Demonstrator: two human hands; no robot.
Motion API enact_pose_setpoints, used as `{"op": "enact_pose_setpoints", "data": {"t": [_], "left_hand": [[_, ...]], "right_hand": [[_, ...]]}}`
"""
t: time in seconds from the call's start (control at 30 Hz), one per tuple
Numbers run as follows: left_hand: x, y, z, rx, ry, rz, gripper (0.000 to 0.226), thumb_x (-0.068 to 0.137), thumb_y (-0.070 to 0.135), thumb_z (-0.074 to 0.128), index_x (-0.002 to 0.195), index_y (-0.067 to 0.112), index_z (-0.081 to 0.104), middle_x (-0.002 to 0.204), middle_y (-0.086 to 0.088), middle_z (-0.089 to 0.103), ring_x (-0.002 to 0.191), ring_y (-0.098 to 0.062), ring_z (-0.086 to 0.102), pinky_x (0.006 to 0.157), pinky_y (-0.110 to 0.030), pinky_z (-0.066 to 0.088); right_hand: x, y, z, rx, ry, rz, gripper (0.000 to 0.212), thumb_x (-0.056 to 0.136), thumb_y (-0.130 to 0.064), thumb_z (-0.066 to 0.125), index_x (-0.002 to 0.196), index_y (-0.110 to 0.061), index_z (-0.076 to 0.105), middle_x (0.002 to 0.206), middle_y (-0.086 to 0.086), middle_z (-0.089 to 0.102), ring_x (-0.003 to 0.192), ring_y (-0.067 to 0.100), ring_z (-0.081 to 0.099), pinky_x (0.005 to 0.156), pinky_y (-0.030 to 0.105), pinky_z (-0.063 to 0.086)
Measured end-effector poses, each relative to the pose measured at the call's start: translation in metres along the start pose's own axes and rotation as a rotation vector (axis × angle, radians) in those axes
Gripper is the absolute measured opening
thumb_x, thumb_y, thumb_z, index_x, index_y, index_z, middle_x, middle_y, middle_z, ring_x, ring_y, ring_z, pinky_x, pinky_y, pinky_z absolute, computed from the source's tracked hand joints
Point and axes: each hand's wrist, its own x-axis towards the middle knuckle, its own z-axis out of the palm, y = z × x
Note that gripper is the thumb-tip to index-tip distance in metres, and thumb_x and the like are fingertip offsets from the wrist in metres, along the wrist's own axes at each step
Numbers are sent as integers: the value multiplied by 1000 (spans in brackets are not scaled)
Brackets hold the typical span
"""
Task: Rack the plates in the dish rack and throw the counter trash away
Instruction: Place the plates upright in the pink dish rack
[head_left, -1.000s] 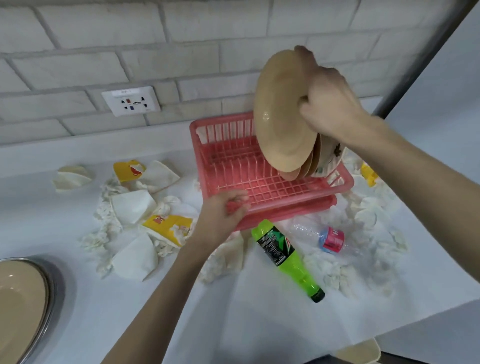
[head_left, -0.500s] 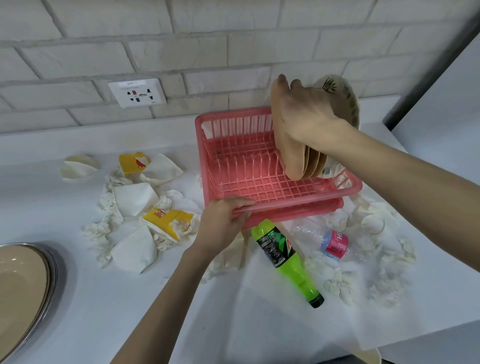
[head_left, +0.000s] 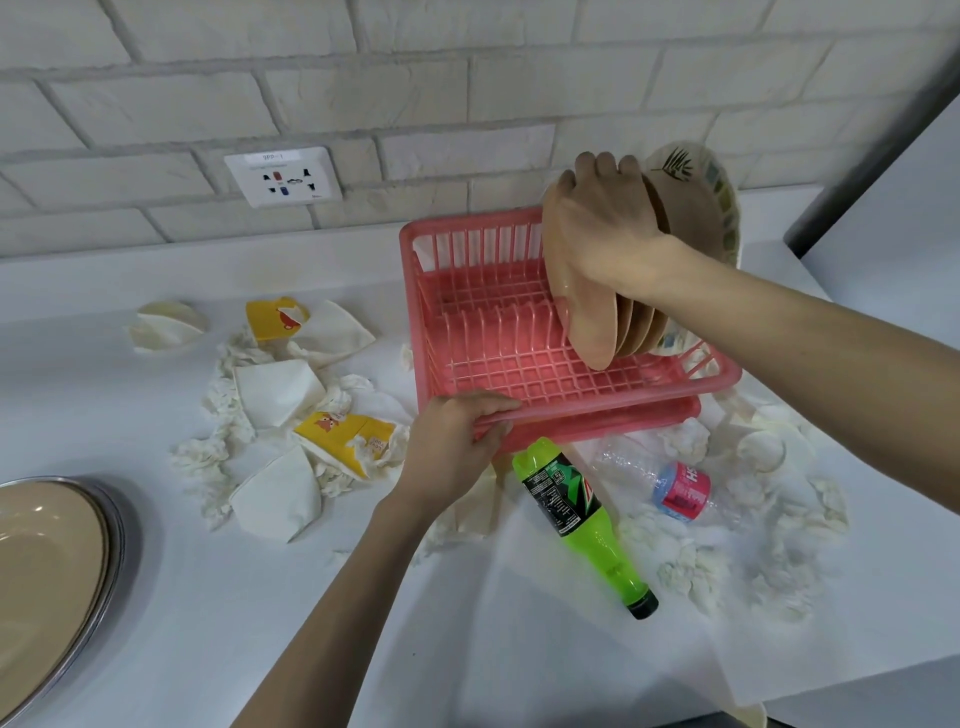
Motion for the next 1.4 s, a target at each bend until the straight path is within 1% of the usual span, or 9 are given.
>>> {"op": "enact_pose_setpoints", "data": {"t": [0.1,0.2,0.3,0.43,0.6,0.83,1.03,1.27,1.4], "left_hand": [[0,0,1,8,4,1,24,89,15,70,111,23,76,110,11,74,104,-2,62,80,4,37],[0,-1,1,10,4,2,24,89,16,70,111,23,76,110,11,74,102,-2,65,80,2,38],[0,-2,1,0,6,12,24,89,15,70,111,22,76,110,10,74,103,-2,65,83,2,38],[1,-2,2,-3,13,26,24,89,16,70,110,22,76,108,11,74,100,-1,66,84,-9,48],[1,-3,1,5,9,19,24,89,18,69,111,24,76,109,12,74,100,-1,67,85,-15,51],[2,-1,1,12,12,23,24,89,19,69,112,26,75,110,13,74,101,0,66,84,-11,48],[0,0,-6,-149,28,7,26,90,9,69,112,20,75,109,10,73,103,-1,65,88,-13,48],[-16,-1,-30,-237,101,-37,25,90,5,67,108,19,77,104,17,72,100,4,62,82,-8,43],[-32,-15,-53,-259,160,-108,30,89,2,65,105,23,77,104,18,73,99,-6,65,81,-20,49]], "right_hand": [[6,0,3,8,-2,10,47,86,-16,60,126,5,50,122,20,47,113,35,43,96,44,36],[11,1,6,65,17,-5,51,87,-28,61,125,5,51,129,21,44,120,38,38,103,48,32],[15,1,10,106,-13,11,62,90,-34,56,134,8,44,139,25,38,135,41,27,116,59,13],[24,2,12,157,-76,56,64,92,-33,55,138,9,40,146,28,32,143,44,15,116,63,4],[30,3,9,192,-136,60,60,92,-28,55,138,8,40,145,28,33,142,45,17,115,65,3],[27,10,9,265,-136,68,58,90,-25,53,137,7,40,140,27,37,138,43,24,115,65,4],[14,8,6,387,-89,57,51,89,-24,54,133,0,43,138,24,40,137,41,25,116,62,5],[-15,-20,-3,466,51,-77,56,93,-30,51,141,-4,41,148,22,34,146,39,15,118,60,7],[-36,-53,-16,587,214,-262,47,96,-33,51,134,-5,51,145,18,41,144,35,24,117,56,21]]}}
